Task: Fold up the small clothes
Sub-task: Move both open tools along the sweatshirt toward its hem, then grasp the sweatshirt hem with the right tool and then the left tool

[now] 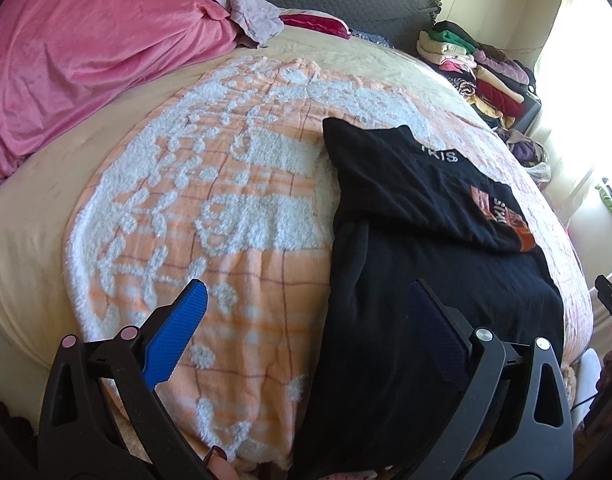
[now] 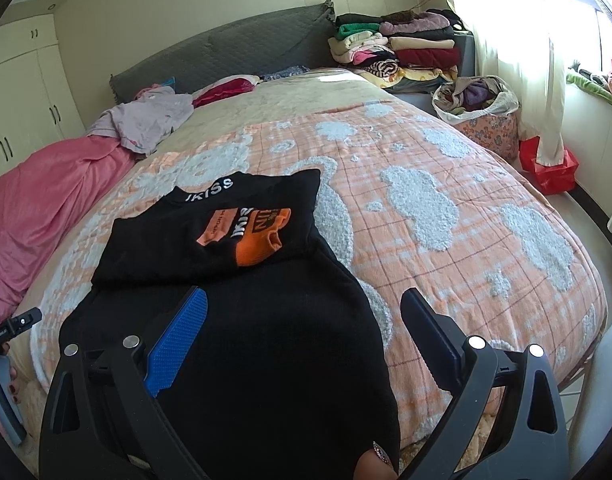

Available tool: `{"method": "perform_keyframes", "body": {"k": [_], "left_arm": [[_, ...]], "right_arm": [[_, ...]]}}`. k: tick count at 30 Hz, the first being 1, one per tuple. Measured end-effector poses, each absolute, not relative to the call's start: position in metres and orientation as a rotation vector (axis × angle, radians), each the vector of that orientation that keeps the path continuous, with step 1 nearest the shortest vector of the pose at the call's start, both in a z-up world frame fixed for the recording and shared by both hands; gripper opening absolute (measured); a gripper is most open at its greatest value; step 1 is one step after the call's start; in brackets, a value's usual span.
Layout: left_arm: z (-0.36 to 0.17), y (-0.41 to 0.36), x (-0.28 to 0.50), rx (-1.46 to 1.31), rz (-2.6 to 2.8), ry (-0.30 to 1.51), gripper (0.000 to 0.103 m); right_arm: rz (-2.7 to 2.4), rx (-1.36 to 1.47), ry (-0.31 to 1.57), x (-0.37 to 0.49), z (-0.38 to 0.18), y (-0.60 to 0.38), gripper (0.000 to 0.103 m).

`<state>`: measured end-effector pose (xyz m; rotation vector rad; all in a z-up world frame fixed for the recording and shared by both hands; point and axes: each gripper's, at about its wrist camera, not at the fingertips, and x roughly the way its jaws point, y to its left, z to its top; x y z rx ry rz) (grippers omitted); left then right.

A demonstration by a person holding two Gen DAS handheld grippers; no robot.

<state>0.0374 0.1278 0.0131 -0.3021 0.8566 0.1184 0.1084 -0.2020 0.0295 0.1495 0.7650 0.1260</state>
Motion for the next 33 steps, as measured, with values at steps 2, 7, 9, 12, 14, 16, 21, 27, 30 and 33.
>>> {"method": "perform_keyframes", "body": {"k": [2, 7, 9, 12, 14, 16, 21, 27, 30, 33], "left_arm": [[0.01, 0.128, 0.034, -0.305, 0.12, 0.86, 0.093], [0.003, 0.125, 0.026, -0.299, 0.115, 0.87, 0.093], [0.0, 0.124, 0.023, -0.302, 0.111, 0.875, 0.093], [-0.006, 0.123, 0.019, -0.303, 0.105, 0.888, 0.093], [-0.01, 0.122, 0.016, -0.3, 0.102, 0.897, 0.093], [-0.015, 0.121, 0.013, -0.301, 0.097, 0.909, 0.093], [-0.026, 0.117, 0.007, -0.301, 0.085, 0.938, 0.093], [-0.032, 0.113, -0.002, -0.297, 0.071, 0.949, 0.093], [-0.032, 0.112, -0.005, -0.299, 0.066, 0.945, 0.093], [-0.03, 0.113, -0.008, -0.298, 0.071, 0.938, 0.093]], "right_arm": [[0.125, 0.146, 0.774, 0.107, 0.026, -0.202, 0.097], [0.12, 0.135, 0.786, 0.1, 0.02, -0.205, 0.097], [0.118, 0.13, 0.792, 0.098, 0.017, -0.207, 0.097], [0.114, 0.125, 0.817, 0.094, 0.008, -0.21, 0.097], [0.114, 0.123, 0.831, 0.091, 0.002, -0.212, 0.097], [0.106, 0.113, 0.845, 0.089, -0.005, -0.215, 0.097], [0.107, 0.134, 0.88, 0.084, -0.018, -0.223, 0.097], [0.102, 0.136, 0.903, 0.076, -0.028, -0.23, 0.097], [0.104, 0.128, 0.918, 0.072, -0.033, -0.231, 0.097], [0.11, 0.121, 0.931, 0.067, -0.038, -0.23, 0.097]]}}
